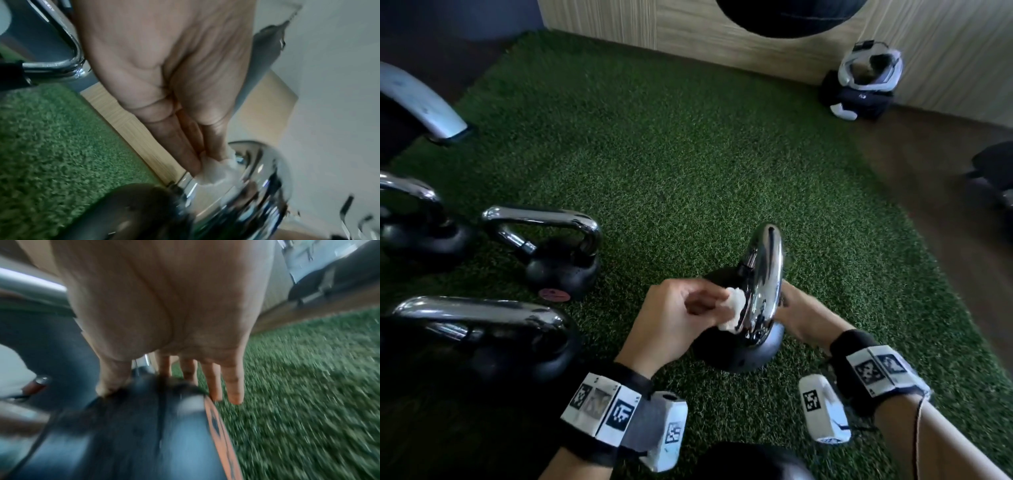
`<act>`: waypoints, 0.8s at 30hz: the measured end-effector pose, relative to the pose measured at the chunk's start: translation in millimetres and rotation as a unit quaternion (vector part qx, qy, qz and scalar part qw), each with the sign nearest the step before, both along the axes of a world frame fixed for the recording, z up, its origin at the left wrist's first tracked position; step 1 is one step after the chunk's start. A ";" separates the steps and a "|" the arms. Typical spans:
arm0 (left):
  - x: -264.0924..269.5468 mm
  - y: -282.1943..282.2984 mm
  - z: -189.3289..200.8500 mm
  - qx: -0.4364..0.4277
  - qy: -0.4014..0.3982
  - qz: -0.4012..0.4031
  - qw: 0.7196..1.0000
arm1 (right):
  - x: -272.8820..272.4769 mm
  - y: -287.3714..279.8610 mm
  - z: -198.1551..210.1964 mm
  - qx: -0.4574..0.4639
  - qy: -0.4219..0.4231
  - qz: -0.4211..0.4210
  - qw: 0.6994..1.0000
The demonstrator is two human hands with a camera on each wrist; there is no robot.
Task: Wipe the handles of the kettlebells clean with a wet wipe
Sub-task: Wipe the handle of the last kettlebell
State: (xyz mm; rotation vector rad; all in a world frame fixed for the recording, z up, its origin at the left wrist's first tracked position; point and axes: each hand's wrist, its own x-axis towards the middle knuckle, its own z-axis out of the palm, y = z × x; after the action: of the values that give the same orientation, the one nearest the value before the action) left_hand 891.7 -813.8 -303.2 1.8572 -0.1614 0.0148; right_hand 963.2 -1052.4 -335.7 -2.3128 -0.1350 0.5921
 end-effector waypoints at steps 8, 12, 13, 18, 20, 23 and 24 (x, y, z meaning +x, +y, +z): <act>-1.7 -2.2 27.7 -0.206 -0.010 0.100 0.973 | -27.3 10.7 109.7 0.158 -0.285 -0.091 0.941; -2.8 -4.7 41.6 -0.269 0.034 0.051 0.961 | -50.2 25.7 143.5 0.178 -0.256 0.026 0.950; -2.4 -6.1 43.9 -0.278 0.041 0.036 0.959 | -52.1 28.2 144.2 0.179 -0.249 0.044 0.951; 0.9 -12.4 48.5 -0.324 0.072 0.039 0.943 | -58.0 39.9 142.4 0.235 -0.232 0.022 0.944; 0.9 -14.6 47.0 -0.350 0.091 0.044 0.931 | -61.3 43.8 138.7 0.243 -0.221 0.025 0.944; 0.0 -13.8 45.6 -0.356 0.093 0.020 0.930 | -63.2 45.5 137.1 0.227 -0.233 0.019 0.945; -0.3 -12.0 45.4 -0.345 0.087 0.006 0.934 | -62.1 43.3 136.9 0.223 -0.241 0.009 0.945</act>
State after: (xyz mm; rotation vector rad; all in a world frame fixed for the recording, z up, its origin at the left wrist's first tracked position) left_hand 891.4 -825.8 -257.8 1.1471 -0.0127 -0.0771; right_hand 901.2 -1009.1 -198.8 -1.9642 -0.4708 -0.0189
